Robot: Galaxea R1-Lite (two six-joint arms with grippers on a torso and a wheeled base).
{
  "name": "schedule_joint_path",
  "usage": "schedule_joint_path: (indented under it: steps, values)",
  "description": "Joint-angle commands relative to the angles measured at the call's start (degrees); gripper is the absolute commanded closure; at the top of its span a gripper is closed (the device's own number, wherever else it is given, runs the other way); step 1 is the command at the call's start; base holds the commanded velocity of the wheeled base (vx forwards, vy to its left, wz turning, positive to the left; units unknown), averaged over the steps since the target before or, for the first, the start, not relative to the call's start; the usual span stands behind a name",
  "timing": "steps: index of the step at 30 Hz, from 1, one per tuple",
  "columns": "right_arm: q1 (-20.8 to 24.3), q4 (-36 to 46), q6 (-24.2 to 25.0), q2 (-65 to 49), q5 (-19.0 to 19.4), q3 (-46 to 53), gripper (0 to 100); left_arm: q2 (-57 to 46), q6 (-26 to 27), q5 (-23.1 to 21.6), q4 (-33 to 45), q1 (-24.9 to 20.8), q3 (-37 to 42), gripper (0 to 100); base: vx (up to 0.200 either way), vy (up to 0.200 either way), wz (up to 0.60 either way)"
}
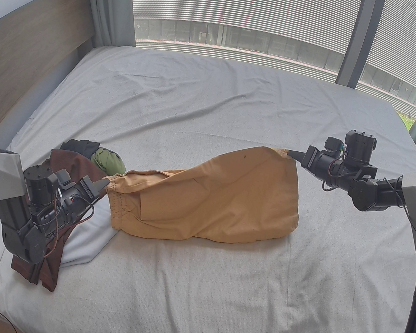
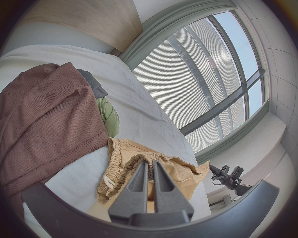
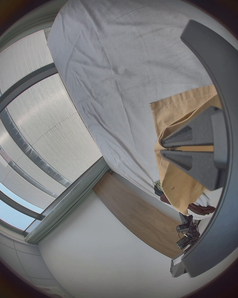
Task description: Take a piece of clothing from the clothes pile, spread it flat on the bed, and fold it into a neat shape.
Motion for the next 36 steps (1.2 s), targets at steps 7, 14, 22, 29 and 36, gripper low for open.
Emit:
schedule_joint_path:
  steps: [7,14,22,29,36]
  values:
    - [0.4,0.0,0.1,5.3,-0.4,-4.7,100,5.2,0.0,1.7,0.1,-0.1,-5.6,100,0.0,0.0,0.0]
    - [0.6,0.0,0.0,7.3,-1.5,-7.4,100,6.2,0.0,1.7,2.3,0.3,-9.1,100,0.0,0.0,0.0]
    - [0.5,-0.1,0.1,8.5,-1.5,-8.7,100,7.2,0.1,1.8,3.2,1.1,-10.9,100,0.0,0.0,0.0]
    - [0.4,-0.4,0.1,10.1,-1.6,-9.9,100,8.2,0.0,1.7,3.3,1.4,-12.1,100,0.0,0.0,0.0]
    - [0.4,-0.5,0.0,10.2,-1.5,-10.2,100,8.9,0.1,1.7,3.2,1.4,-12.6,100,0.0,0.0,0.0]
